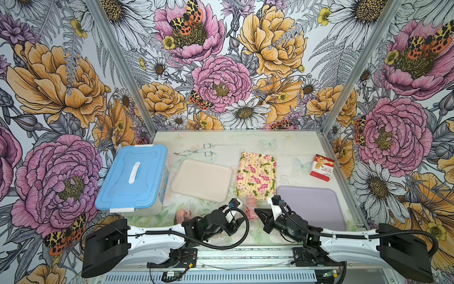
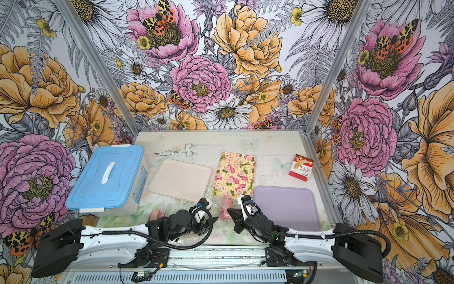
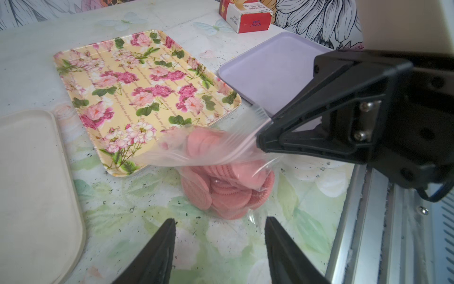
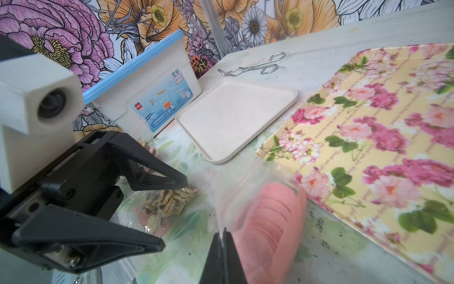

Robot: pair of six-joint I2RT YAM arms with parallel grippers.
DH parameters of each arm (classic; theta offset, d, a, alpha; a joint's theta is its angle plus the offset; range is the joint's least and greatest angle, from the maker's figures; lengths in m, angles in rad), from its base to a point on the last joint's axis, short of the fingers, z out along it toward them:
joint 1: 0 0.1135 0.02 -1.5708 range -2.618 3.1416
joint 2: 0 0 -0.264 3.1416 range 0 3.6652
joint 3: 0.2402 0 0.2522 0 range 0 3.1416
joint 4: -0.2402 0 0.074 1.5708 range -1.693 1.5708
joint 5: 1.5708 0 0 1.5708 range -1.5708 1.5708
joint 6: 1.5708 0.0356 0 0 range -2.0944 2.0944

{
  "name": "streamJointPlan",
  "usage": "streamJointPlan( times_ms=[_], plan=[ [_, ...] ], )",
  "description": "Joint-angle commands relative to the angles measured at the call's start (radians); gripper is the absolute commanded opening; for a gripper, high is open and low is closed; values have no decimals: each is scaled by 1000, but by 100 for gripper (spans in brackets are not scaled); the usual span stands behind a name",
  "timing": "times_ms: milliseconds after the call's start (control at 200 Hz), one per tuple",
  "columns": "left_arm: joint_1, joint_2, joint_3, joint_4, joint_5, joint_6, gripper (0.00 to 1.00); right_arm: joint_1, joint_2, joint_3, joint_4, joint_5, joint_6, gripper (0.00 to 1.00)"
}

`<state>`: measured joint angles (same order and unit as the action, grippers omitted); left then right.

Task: Pour cookies out of the ziploc bag
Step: Place the ziploc bag at the center of the board.

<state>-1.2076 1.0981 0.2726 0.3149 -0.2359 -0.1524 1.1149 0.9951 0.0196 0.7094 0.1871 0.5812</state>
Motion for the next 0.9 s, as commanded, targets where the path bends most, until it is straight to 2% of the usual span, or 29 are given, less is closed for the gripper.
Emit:
streamJointPlan(
  times_ms=[0,95,185,340,485,580,690,796,896],
  plan=[
    [10,72,18,142,8,47,60,17,13,-5,92,29,-25,0],
    [33,140,28,196,20,52,59,29,10,-1,91,28,-33,0],
    [67,188,24,258,97,44,58,38,1,-3,88,31,-35,0],
    [97,239,31,332,135,47,58,49,-12,-6,73,34,-35,0],
    [137,314,45,411,220,43,59,58,-19,-8,72,34,-41,0],
    [146,368,37,509,271,35,59,59,-19,-9,68,38,-47,0],
    [147,432,55,545,283,22,58,60,-16,-4,62,36,-56,0],
    [146,492,51,629,278,12,52,62,-15,-3,61,31,-55,0],
    [154,518,44,695,272,-3,39,63,-16,-4,62,26,-54,0]
  ],
)
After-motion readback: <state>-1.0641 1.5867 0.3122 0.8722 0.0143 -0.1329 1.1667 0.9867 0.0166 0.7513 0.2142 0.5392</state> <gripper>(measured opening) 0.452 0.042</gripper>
